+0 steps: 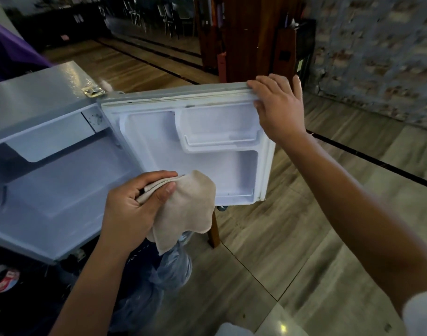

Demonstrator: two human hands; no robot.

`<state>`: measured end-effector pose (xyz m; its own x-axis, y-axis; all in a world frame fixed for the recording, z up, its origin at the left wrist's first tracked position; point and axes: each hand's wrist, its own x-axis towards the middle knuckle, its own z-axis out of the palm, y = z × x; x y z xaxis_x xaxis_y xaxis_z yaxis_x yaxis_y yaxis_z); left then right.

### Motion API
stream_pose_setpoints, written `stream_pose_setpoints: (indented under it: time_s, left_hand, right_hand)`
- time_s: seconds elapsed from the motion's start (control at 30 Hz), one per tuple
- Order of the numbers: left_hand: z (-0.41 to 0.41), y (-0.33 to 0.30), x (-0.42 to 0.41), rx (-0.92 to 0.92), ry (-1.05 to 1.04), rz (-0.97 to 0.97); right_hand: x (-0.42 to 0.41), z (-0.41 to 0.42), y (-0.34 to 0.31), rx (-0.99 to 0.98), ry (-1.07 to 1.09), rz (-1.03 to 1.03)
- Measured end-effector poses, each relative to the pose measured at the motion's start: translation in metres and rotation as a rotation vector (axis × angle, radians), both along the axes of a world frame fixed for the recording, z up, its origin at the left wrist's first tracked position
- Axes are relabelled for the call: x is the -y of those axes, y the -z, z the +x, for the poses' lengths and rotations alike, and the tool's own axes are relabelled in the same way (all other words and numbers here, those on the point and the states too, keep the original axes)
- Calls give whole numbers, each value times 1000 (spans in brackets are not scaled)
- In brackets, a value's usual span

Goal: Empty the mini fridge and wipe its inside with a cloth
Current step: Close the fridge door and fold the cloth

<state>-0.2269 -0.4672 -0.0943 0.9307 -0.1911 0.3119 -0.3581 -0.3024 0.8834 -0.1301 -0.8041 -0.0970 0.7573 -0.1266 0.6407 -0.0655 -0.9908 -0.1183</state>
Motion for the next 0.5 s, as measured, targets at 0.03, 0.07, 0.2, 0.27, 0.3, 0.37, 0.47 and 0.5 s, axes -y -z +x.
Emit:
stream_pose_setpoints:
  time_s: [0.03,0.07,0.2,0.27,0.3,0.37,0.47,0.5]
  left_hand:
    - [-1,0,-2,3,4,3]
    - [-3,0,-4,7,7,6]
    - [-10,0,-25,4,3,-7]
    - [-13,1,-38,-2,-1,-16]
    - [-14,1,-45,-3,-1,-20]
    - [-17,4,-60,-5,-8,-39]
    - [-23,8,-81,-10,-42,-108]
    - [-25,10,-87,-3,-58,-119]
  right_hand:
    - [-1,-4,1,35,-3,7]
    - [-3,-8,3,65,-4,11]
    - [-16,-24,6,129,-11,18]
    - [-24,-36,4,154,-8,8]
    - [-29,-43,3,168,-2,-4]
    - [-40,-57,2,189,7,-22]
    - [-59,-83,3,208,25,-55]
    - [-66,-92,3,209,31,-61]
